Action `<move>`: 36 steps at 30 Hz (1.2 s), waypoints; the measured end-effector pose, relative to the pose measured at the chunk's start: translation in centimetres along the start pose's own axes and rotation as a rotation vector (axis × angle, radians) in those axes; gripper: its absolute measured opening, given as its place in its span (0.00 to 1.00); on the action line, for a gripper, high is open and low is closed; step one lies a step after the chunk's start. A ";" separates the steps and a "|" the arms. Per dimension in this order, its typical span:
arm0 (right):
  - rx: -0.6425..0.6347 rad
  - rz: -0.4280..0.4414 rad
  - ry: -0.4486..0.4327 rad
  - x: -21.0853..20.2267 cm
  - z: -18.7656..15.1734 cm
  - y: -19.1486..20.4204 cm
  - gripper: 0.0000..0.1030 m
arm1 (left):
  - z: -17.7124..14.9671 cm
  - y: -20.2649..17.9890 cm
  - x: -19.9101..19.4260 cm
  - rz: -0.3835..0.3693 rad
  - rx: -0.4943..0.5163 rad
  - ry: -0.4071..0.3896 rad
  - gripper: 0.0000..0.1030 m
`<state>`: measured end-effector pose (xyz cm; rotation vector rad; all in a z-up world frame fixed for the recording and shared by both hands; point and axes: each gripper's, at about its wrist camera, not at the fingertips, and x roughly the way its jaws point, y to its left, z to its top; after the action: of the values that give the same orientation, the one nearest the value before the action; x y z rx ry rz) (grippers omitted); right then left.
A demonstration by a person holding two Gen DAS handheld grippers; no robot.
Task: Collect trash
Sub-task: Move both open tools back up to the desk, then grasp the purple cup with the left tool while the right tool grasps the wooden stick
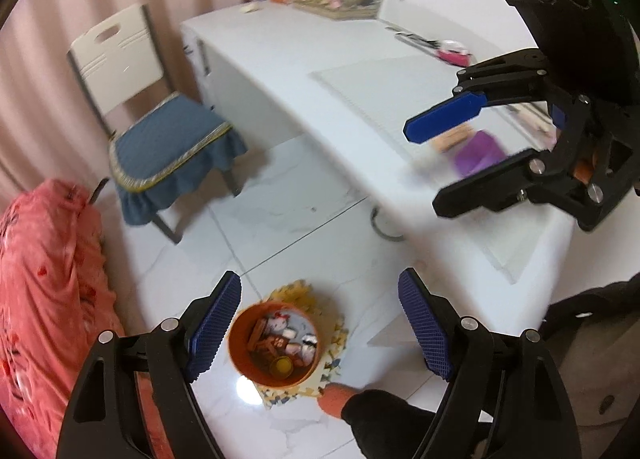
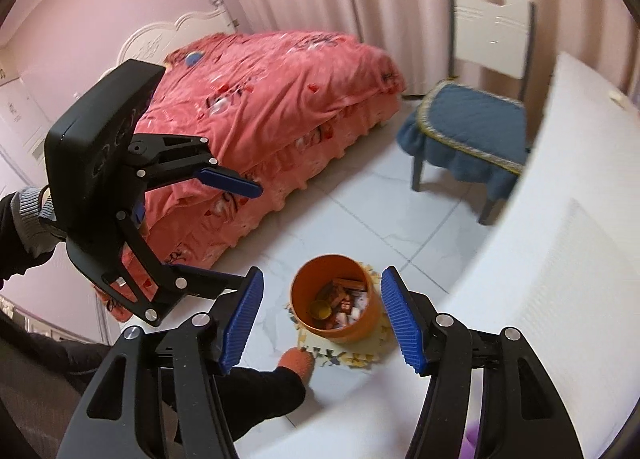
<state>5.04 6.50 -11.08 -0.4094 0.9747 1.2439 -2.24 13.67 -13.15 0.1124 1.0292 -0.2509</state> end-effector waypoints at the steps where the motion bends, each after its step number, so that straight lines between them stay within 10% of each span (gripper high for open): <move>1: 0.008 -0.012 -0.011 -1.1 -0.5 -0.4 0.60 | 0.4 -0.8 -0.2 -0.003 0.019 -0.006 0.78; 15: 0.216 -0.197 -0.047 -12.1 -10.8 -10.2 0.60 | 6.0 -11.8 3.9 -0.160 0.178 0.000 0.83; 33: 0.303 -0.198 0.015 -10.6 -16.8 -16.3 0.60 | 8.9 -17.2 11.3 -0.260 0.419 0.066 0.92; 36: 0.297 -0.200 0.020 -9.6 -16.6 -16.6 0.60 | 8.4 -17.1 12.4 -0.278 0.416 0.120 0.56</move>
<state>13.72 -16.67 -16.43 -0.2784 1.0893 0.9003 6.45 -6.53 -19.05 0.3655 1.0996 -0.7178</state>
